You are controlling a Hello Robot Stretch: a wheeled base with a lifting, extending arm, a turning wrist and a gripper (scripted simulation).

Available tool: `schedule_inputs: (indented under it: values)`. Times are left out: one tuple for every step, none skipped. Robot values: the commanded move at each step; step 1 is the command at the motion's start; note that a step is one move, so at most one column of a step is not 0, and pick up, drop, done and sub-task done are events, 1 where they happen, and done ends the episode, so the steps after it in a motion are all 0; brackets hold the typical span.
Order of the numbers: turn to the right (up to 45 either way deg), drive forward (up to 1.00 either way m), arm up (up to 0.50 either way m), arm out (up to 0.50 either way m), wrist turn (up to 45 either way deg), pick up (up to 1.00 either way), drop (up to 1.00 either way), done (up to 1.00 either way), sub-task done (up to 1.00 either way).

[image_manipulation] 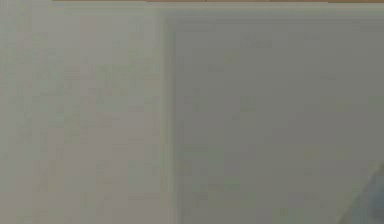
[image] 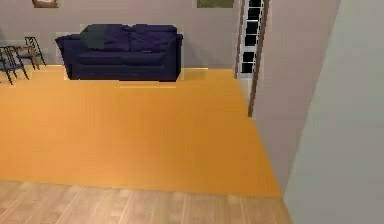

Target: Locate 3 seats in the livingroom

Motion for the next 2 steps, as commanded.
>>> schedule_inputs:
  values:
    - [0.0,1.0,0.0,0.0,0.0,0.0,0.0,0.0,0.0]
    - [0.0,1.0,0.0,0.0,0.0,0.0,0.0,0.0,0.0]
